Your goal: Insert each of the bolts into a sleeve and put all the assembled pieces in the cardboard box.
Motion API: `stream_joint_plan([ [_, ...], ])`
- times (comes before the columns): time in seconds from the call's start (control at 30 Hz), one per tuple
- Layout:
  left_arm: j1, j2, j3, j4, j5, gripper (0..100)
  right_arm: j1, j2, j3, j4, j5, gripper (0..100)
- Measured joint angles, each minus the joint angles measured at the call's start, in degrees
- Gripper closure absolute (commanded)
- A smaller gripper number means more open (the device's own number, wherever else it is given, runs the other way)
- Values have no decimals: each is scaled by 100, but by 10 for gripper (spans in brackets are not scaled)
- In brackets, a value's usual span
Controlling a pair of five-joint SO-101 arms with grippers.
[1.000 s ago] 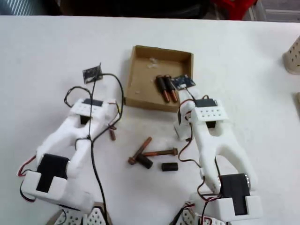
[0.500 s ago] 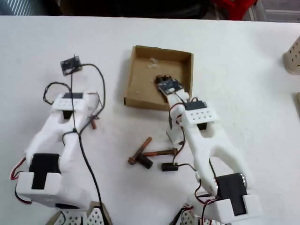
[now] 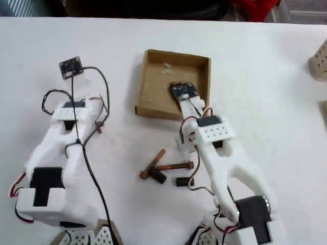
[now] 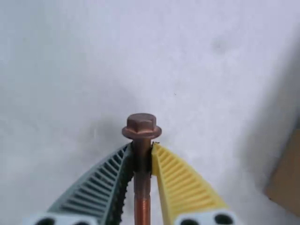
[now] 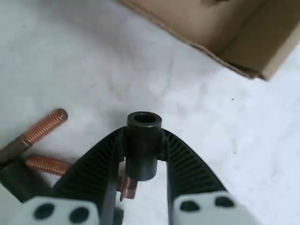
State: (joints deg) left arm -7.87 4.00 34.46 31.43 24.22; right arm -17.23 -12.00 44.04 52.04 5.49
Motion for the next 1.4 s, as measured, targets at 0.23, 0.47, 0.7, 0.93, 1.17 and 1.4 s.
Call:
stream_joint_plan([
  [0.23, 0, 0, 0, 0, 0, 980, 0, -818, 1134, -1371, -1160, 982],
  [0.47, 0, 0, 9, 0, 0, 980, 0, -1081, 1767, -2295, -1187, 982],
  [0.7, 0, 9, 35, 0, 0, 980, 0, -1143, 2620, -3657, -1187, 982],
  [0.93, 0, 9, 35, 0, 0, 980, -9, -2154, 3701, -4774, -1187, 982],
  [1.17, 0, 9, 35, 0, -9, 980, -53, -3481, 5046, -6198, -1196, 982],
  [1.4, 0, 9, 35, 0, -18, 980, -79, -3745, 5160, -6488, -1196, 982],
])
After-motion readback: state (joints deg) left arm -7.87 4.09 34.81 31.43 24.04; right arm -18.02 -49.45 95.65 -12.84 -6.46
